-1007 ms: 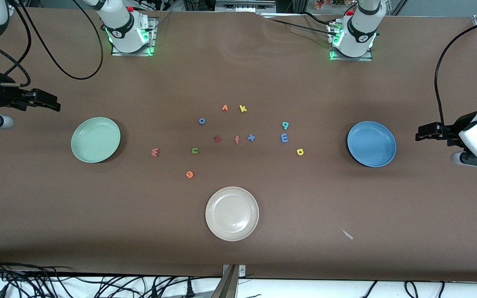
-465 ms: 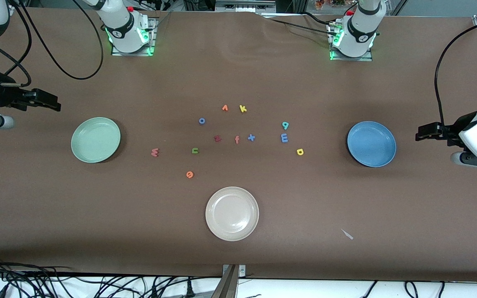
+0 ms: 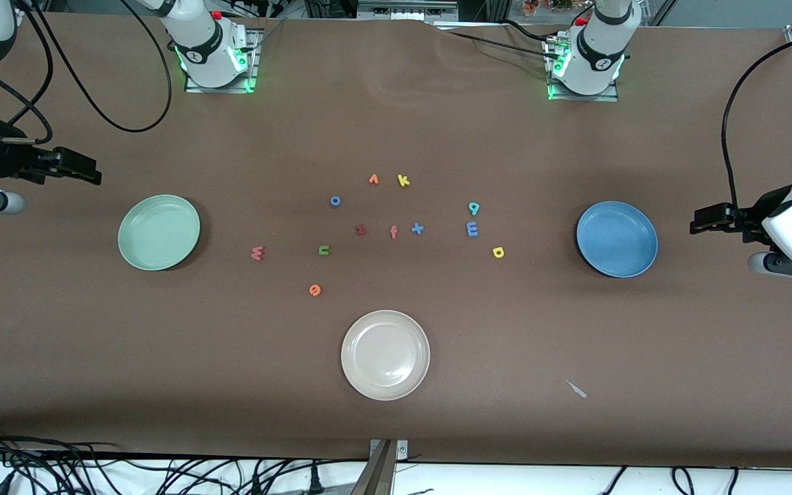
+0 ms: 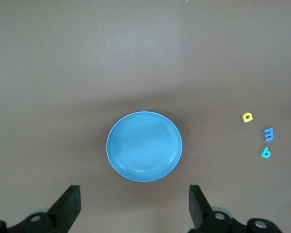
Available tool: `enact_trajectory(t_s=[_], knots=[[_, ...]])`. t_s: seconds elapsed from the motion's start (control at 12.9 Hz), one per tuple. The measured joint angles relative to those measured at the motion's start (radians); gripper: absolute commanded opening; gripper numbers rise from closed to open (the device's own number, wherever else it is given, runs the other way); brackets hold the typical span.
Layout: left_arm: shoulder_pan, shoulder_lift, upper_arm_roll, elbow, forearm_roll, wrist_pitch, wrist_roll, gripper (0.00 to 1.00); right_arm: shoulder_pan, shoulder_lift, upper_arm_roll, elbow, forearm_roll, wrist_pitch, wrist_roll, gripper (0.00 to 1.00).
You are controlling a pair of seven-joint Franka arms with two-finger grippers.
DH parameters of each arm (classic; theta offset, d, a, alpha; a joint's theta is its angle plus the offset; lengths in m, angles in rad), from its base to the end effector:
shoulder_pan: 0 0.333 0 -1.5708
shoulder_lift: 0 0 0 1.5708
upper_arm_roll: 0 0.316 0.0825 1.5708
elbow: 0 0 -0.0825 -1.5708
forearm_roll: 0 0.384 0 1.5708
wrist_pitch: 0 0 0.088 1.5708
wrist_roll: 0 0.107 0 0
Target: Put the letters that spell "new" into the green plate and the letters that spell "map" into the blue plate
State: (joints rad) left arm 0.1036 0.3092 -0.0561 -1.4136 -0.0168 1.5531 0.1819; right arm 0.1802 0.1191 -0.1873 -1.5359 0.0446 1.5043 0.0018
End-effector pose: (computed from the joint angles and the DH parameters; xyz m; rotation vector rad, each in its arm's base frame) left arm 0.6345 0.0331 0.5123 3.0714 -0.2031 -0.2533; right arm 0.5796 0.0069 0.5690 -3.1101 0.0149 0.2314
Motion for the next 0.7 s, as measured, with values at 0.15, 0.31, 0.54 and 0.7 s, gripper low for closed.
enact_trajectory(t_s=[0.15,0.31,0.54,0.7], knots=[[0.000,0.000,0.000,0.000,0.000,0.000,0.000,0.99,0.003,0.000,0.000,0.000,0.000,0.000,0.011,1.00],[0.000,-0.001,0.000,0.000,0.000,0.000,0.000,0.99,0.007,0.000,0.001,0.000,0.000,0.000,0.027,1.00],[0.000,-0.003,0.000,0.000,0.000,0.000,0.000,0.99,0.019,0.000,0.003,0.000,0.000,0.000,0.069,1.00],[0.000,-0.003,0.000,0.000,0.000,0.000,0.000,0.99,0.041,0.000,0.004,0.000,0.000,0.000,0.099,1.00]])
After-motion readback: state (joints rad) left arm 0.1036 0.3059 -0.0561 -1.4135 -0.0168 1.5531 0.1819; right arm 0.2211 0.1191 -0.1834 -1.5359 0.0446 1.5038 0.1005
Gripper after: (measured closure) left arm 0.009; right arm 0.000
